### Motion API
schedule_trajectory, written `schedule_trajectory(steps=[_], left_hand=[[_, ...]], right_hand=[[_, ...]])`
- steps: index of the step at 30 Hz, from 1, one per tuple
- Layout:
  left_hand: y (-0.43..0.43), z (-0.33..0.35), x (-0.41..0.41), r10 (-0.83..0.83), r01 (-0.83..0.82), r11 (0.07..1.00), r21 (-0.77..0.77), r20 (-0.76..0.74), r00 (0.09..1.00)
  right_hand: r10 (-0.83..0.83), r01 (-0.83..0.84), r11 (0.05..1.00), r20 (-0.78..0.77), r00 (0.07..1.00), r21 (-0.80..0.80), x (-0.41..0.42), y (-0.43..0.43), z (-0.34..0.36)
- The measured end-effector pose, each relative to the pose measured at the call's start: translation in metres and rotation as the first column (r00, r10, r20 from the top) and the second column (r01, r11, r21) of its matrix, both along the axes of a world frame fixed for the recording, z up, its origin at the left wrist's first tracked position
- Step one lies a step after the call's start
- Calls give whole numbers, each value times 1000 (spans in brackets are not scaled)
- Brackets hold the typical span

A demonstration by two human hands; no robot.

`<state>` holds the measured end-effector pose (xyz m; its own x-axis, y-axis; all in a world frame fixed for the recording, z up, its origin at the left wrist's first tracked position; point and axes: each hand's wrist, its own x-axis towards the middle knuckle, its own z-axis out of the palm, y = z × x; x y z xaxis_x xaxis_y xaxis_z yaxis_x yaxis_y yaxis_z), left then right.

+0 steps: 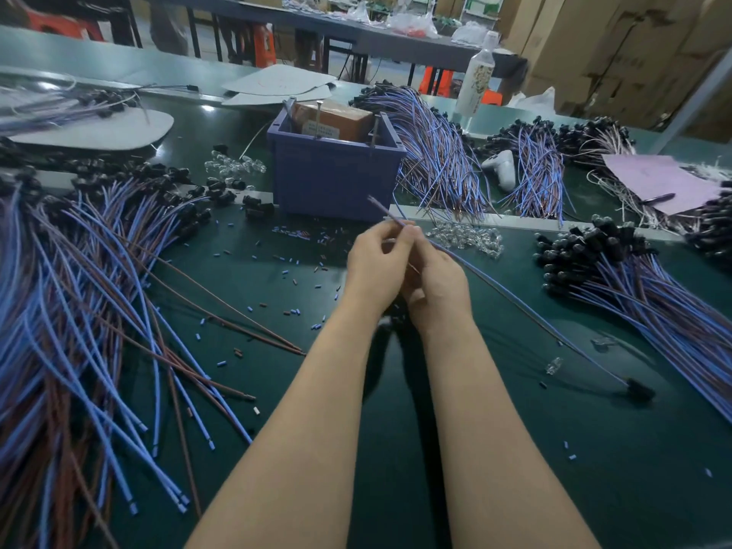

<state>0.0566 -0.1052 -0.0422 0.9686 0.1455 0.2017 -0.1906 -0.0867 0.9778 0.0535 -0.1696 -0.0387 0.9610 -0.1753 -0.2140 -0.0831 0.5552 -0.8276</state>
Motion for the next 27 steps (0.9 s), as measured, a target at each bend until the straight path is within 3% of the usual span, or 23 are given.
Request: schedule_trajectory(steps=[2,3,5,6,8,11,13,15,19,21,24,27], left_hand=[[3,-2,2,96,-97,981,-168,-17,995],[7,-3,3,146,-154,954,-259,-47,988],[16,-4,6,264,-292,870,-397,-124,957],[20,-5,8,322,-358,830,-428,-156,934],[26,-7,11,408,-444,780,-441,-179,895],[26,-6,11,460,-464,787,-408,-115,881],[24,-6,12,433,-425,816,-392,-70,898],[20,-7,12,335,-329,875,-354,-47,941],[12,-13,11,148,-155,981,-114,-65,987],[12,-13,10,141,-143,989,-30,-58,988],[14,-10,9,185,-186,982,-38,-29,982],[16,-9,6,235,-235,970,-59,-10,972]], right_hand=[[55,-52,984,16,998,-173,-3,4,2],[70,-48,941,52,996,-335,-5,5,2],[45,138,686,231,972,-714,-9,6,1],[25,303,532,373,928,-790,-11,8,1],[39,508,354,555,831,-785,-15,12,3],[144,390,207,422,895,-897,-9,11,-5],[162,256,263,304,939,-930,-7,10,-11],[129,236,345,296,947,-908,-7,10,-11],[48,205,461,255,966,-863,-6,11,-8],[22,187,500,228,973,-846,-5,12,-9],[-29,210,550,233,972,-809,-2,15,-10],[-125,241,689,216,968,-684,2,16,-10]])
